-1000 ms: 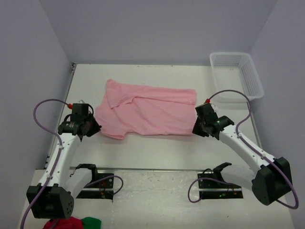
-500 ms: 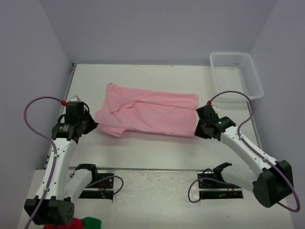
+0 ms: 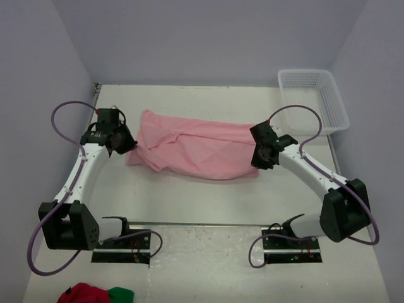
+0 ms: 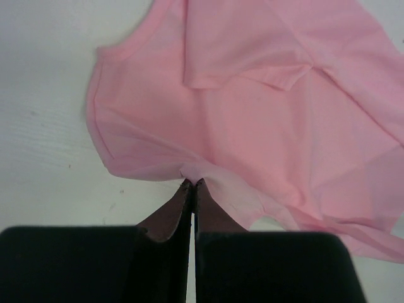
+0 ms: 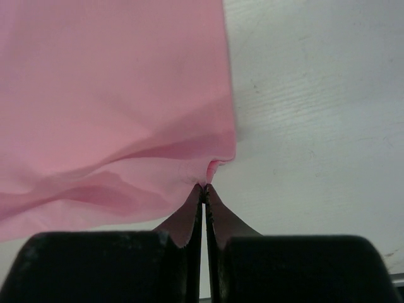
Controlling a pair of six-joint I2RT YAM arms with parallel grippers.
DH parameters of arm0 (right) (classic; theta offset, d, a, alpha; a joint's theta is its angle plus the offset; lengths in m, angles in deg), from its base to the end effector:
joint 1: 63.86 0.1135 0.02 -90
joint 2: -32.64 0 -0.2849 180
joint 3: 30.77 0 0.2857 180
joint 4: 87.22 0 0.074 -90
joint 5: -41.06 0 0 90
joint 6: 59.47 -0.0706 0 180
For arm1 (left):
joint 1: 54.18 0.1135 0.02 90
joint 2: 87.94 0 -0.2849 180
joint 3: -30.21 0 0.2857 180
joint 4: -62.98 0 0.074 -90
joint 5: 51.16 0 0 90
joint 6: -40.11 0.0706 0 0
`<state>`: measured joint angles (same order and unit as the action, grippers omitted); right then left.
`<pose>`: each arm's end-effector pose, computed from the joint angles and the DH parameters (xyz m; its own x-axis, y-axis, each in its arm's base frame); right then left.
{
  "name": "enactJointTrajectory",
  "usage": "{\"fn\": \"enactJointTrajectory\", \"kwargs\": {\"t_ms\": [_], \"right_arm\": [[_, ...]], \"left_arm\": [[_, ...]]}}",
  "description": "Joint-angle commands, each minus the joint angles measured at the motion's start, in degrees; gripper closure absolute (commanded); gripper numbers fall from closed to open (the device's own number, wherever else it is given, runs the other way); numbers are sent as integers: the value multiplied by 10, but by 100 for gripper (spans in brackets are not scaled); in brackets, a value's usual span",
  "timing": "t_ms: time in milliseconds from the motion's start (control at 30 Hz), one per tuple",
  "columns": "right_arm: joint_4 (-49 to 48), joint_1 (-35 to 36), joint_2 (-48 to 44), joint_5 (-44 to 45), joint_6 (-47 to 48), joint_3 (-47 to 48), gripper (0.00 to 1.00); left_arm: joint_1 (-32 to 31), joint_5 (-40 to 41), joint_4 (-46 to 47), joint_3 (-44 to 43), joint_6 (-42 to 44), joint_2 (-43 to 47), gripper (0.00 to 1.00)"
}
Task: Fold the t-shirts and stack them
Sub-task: Fold the other side of the tshirt into a rectangle
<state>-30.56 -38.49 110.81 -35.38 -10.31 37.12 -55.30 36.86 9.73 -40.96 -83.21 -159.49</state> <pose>0.2769 0.1130 0.2101 -0.8471 0.3019 -0.4374 0.2913 0.9521 0.0929 0.3011 -0.0083 0.2655 -0.6947 -0.5355 -0.4802 -0.4088 0.8433 -0.3490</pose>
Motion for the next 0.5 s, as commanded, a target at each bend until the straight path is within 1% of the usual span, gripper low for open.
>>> {"fn": "enactJointTrajectory", "kwargs": {"t_ms": [0,233,467], "right_arm": [[-8,-17,27,20,15,43,100],[-8,-66,93,5,44,108,100],[-8,-86,170,-3,66,168,100]], "left_arm": [[4,-6,44,-68,30,-30,100],[4,-5,62,-128,36,-107,100],[4,-15,68,-199,44,-206,100]]}}
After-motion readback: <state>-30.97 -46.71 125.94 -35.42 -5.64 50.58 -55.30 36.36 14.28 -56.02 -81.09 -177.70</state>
